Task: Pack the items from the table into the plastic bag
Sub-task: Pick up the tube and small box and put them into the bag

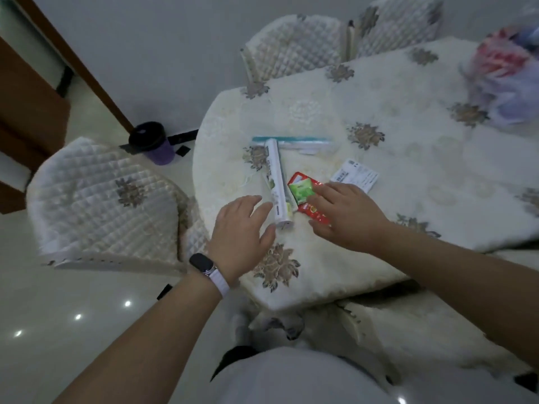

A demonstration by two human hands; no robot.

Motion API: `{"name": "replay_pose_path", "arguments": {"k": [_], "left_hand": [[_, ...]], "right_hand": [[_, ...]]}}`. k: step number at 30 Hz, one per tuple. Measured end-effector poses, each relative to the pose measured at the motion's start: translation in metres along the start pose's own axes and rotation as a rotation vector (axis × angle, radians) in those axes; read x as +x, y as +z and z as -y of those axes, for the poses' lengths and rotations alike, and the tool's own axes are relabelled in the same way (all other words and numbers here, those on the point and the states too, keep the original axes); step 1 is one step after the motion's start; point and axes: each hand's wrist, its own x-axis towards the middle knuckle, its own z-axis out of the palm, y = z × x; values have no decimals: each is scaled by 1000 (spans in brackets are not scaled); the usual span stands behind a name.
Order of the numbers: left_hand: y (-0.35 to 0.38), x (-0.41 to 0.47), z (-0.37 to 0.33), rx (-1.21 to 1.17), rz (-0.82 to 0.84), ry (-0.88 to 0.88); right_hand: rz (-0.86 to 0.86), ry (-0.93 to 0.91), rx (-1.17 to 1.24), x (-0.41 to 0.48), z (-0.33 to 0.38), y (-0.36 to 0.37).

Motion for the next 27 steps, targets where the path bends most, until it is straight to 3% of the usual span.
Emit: {"name": "replay_pose_path", "arguments": {"k": [6, 12, 17, 22, 27], "left_hand": [[55, 71, 32, -72, 44, 100], [103, 123, 66, -143, 208, 59], [125, 147, 64, -172, 444, -137], [131, 156, 54, -222, 474, -313], [133, 154, 43, -451, 527, -560]], "right_hand": [[95, 152, -44, 15, -27, 40], [171, 407, -25, 40, -38, 78], [150, 626, -17, 44, -67, 97], [153, 736, 56, 51, -114, 108], [246, 814, 235, 61, -162, 114]]}}
